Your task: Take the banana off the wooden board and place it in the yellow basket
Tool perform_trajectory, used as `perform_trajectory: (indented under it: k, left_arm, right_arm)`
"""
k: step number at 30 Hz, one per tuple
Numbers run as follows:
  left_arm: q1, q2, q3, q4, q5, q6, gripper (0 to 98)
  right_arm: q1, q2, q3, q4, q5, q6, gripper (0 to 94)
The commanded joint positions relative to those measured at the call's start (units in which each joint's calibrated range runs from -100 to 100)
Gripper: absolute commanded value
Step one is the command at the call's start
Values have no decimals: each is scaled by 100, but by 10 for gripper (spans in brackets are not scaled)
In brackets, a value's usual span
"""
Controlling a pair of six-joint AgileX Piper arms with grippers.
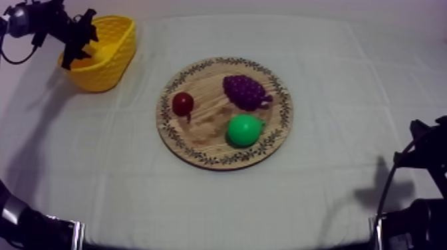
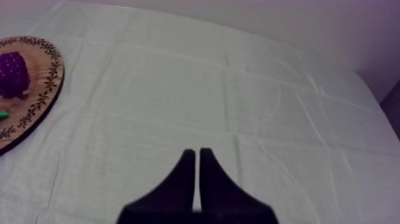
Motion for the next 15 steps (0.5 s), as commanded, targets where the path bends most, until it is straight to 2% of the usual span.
perform_trajectory:
  k: [1, 8, 15]
  left_arm:
    - [-1, 13, 6, 1, -18, -14, 536]
    - [-2, 45, 8, 2, -84, -36, 533]
    - [-5, -93, -12, 7, 57, -38, 392]
  right_arm:
    - [0, -1, 5, 2, 2, 0, 4]
    - [0, -1, 5, 2, 2, 0, 4]
    - [0, -1, 5, 2, 2, 0, 4]
